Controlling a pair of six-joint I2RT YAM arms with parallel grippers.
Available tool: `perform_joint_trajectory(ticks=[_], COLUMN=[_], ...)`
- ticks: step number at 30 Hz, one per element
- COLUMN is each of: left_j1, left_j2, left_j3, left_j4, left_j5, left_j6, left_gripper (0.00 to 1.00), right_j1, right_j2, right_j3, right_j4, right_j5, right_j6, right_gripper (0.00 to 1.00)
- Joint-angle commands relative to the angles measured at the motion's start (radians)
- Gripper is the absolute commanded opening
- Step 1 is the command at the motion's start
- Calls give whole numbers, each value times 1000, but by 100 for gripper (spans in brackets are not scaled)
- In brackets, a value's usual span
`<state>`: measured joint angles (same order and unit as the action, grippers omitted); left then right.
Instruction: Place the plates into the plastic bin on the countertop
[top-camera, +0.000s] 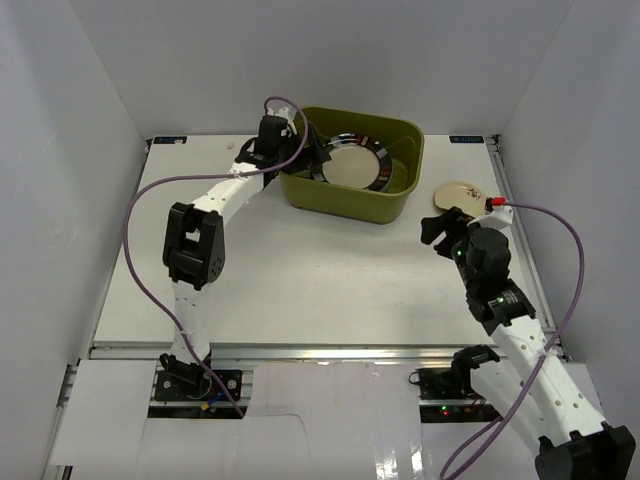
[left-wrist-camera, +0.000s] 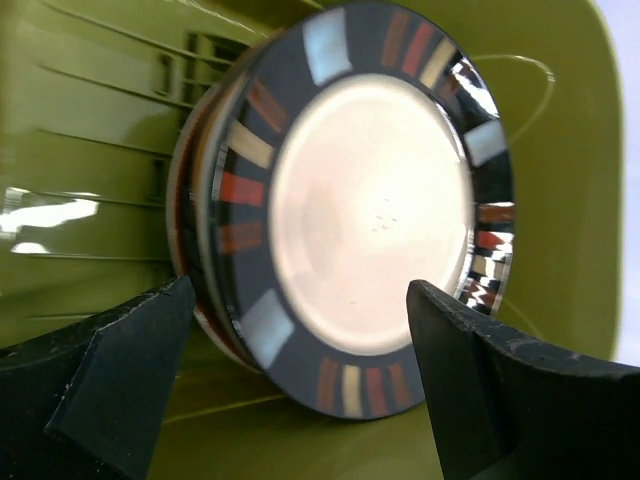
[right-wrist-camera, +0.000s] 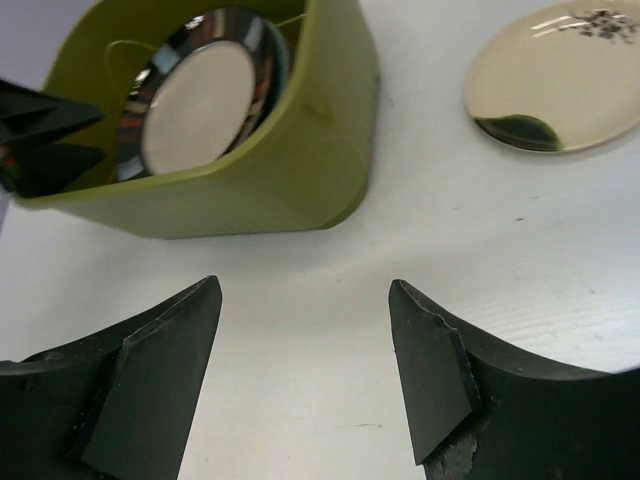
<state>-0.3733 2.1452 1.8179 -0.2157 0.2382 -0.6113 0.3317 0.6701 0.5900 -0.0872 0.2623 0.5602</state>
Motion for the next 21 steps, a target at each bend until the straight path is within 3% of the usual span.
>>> perform_joint_trajectory(ticks=[1, 5, 8, 12, 16, 21], left_j1=[-13, -38, -64, -149, -271, -303], left_j2=[-122, -174, -278, -433, -715, -984], left_j3=[72, 80, -1, -48, -259, -611], left_j4=[-74, -90, -18, 42, 154, 173], left_j5=[-129, -264, -292, -264, -246, -177], left_j6=[134, 264, 309, 303, 279, 183], left_gripper=[98, 98, 98, 98, 98, 98], right_j1=[-71, -201, -409, -556, -609, -629], right_j2=[58, 158, 232, 333, 461, 626], right_j3=[-19, -56, -90, -142, -136, -56], right_j4=[113, 185, 256, 412, 472, 503], right_j5=[51, -52, -213, -316, -324, -328], right_j6=[41, 101, 165, 298, 363, 383], right_gripper=[74, 74, 74, 72, 72, 63])
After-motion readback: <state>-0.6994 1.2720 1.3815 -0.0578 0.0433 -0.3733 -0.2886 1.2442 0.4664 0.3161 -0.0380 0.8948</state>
